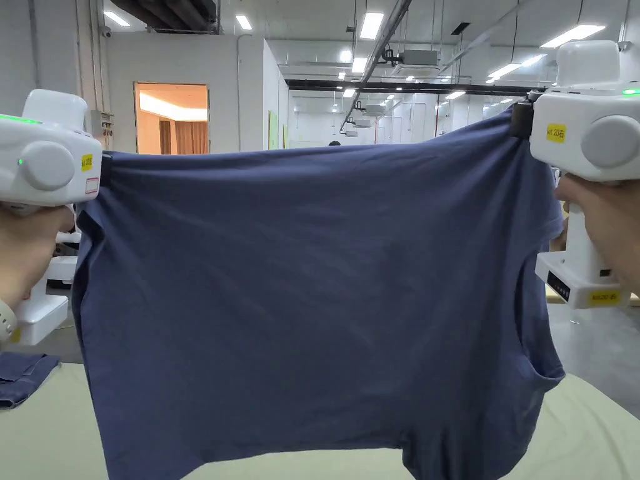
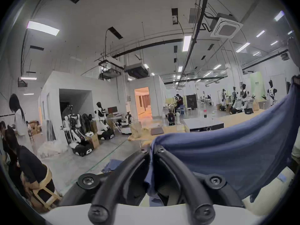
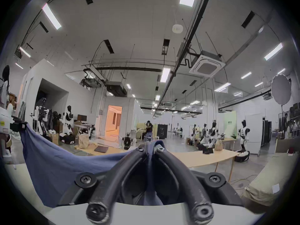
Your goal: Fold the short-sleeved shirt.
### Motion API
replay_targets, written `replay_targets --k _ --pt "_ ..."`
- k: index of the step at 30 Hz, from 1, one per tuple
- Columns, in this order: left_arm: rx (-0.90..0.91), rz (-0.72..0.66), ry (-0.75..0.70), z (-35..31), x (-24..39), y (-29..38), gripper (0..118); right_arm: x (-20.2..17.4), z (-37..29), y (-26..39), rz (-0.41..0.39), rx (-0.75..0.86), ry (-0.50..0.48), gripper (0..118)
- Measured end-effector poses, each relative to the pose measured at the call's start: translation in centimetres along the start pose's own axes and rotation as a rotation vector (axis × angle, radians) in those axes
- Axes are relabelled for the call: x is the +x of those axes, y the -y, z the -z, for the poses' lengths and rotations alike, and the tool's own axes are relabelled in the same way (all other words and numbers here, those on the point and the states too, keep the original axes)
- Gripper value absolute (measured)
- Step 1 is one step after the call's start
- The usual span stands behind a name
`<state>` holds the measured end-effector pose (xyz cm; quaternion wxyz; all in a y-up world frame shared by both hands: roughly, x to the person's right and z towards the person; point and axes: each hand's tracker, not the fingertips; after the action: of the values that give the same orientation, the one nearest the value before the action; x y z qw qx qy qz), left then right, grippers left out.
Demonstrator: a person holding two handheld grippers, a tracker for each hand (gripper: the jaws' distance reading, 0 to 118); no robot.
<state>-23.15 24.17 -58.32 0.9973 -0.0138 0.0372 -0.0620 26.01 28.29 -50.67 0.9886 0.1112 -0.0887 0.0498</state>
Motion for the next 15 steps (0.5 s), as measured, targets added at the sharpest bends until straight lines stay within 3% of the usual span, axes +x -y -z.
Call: replay_targets --k 5,11,15 --pt "-0.039 0.034 0.003 1.7 1.6 3.5 0 0.3 1.2 4.5 -0.006 -0.049 0.010 5" --pt "-0.135 0.044 0.016 3.8 4.5 14.2 0 0.1 0.1 14.7 -0.006 -0.148 0.036 5" --pt "-0.164 0.068 0.048 1.9 4.8 16.5 0 1.4 -2.9 15.2 0.023 -0.156 0.023 5"
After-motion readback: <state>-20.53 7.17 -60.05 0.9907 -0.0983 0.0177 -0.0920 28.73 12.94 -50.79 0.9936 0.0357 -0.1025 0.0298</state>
